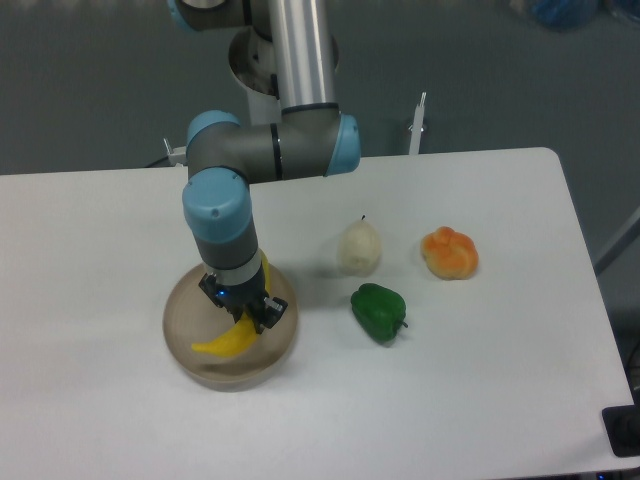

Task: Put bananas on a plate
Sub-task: 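Lower the banana onto the plate and open the gripper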

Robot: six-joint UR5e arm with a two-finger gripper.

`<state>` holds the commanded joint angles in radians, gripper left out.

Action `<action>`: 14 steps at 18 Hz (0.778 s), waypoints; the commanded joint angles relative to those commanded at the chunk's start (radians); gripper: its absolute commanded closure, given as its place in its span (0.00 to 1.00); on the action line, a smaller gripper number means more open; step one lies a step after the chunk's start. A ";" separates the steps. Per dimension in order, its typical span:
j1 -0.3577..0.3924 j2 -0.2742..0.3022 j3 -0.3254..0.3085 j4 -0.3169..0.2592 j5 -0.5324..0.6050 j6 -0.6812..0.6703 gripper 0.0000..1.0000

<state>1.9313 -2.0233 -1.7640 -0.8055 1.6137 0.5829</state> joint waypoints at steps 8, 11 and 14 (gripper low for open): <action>0.000 -0.021 -0.009 0.008 0.000 -0.017 0.67; 0.000 -0.026 -0.008 0.008 0.000 -0.017 0.67; -0.002 -0.031 -0.008 0.009 0.000 -0.017 0.66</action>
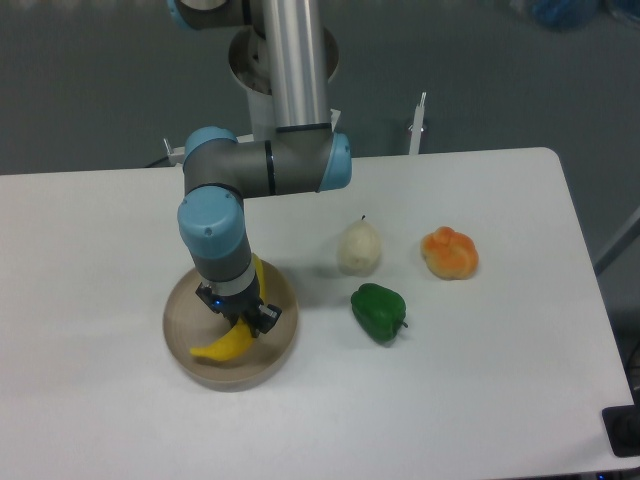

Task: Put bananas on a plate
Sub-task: 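Lower the banana onto the plate and open the gripper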

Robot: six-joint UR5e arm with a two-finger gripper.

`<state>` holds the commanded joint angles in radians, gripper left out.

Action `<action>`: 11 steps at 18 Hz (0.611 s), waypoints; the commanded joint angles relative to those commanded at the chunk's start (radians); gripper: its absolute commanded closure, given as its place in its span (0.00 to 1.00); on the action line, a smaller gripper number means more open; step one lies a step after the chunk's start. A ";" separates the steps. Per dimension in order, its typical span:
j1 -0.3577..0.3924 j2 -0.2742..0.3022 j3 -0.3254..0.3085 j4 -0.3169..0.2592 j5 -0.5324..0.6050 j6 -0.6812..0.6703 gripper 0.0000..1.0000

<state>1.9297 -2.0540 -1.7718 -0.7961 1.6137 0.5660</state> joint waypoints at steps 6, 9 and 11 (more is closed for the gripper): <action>0.002 -0.006 0.006 0.002 0.000 0.000 0.63; 0.000 -0.011 0.003 0.002 0.017 0.002 0.61; 0.002 -0.006 0.005 0.003 0.021 0.002 0.40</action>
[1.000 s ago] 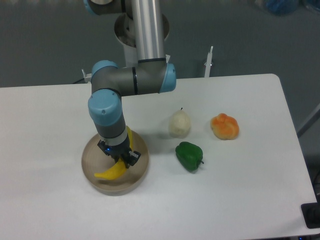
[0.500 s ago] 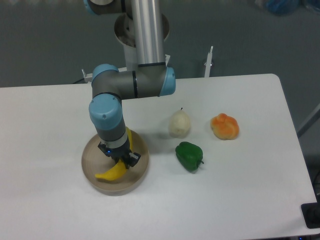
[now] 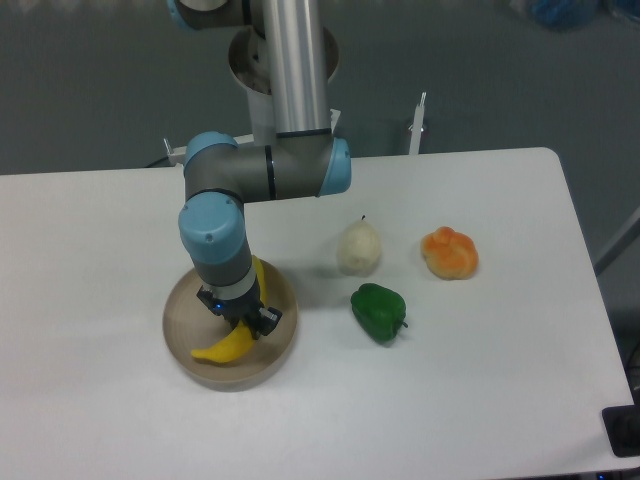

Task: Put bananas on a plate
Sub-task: 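Lower the banana onto the plate and open the gripper, then raise the open gripper off the plate and move it toward the green pepper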

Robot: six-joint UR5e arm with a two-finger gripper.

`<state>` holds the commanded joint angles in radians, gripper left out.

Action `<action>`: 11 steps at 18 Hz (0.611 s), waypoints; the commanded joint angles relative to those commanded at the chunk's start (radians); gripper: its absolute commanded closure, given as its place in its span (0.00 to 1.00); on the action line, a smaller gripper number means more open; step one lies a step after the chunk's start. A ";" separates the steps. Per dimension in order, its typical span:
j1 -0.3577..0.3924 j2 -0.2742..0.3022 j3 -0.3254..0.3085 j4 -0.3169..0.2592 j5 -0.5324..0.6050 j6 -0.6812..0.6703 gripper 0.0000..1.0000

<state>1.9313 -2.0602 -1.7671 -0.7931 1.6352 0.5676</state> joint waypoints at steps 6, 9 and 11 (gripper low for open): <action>0.003 0.023 0.009 -0.003 -0.003 -0.002 0.00; 0.023 0.064 0.021 -0.005 -0.003 0.008 0.00; 0.052 0.081 0.054 -0.006 -0.002 0.012 0.00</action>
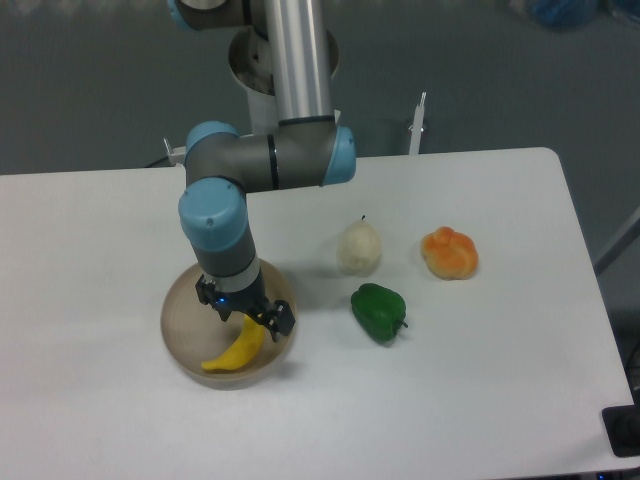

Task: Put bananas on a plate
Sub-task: 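Raise the open gripper off the plate and move it toward the green pepper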

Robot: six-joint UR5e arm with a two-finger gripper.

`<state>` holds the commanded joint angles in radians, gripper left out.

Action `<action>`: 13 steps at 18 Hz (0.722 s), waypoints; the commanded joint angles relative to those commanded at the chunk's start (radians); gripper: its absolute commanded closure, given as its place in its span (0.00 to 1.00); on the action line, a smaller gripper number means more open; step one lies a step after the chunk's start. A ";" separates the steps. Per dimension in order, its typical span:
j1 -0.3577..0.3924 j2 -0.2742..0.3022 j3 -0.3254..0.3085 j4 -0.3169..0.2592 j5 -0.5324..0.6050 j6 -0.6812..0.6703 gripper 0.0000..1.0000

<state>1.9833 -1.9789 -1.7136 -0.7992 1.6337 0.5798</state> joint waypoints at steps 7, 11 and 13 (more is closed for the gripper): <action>0.167 0.037 0.071 -0.011 0.002 0.155 0.00; 0.264 0.032 0.075 -0.011 0.003 0.352 0.00; 0.323 0.034 0.083 -0.011 0.021 0.458 0.00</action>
<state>2.3067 -1.9451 -1.6307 -0.8099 1.6550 1.0378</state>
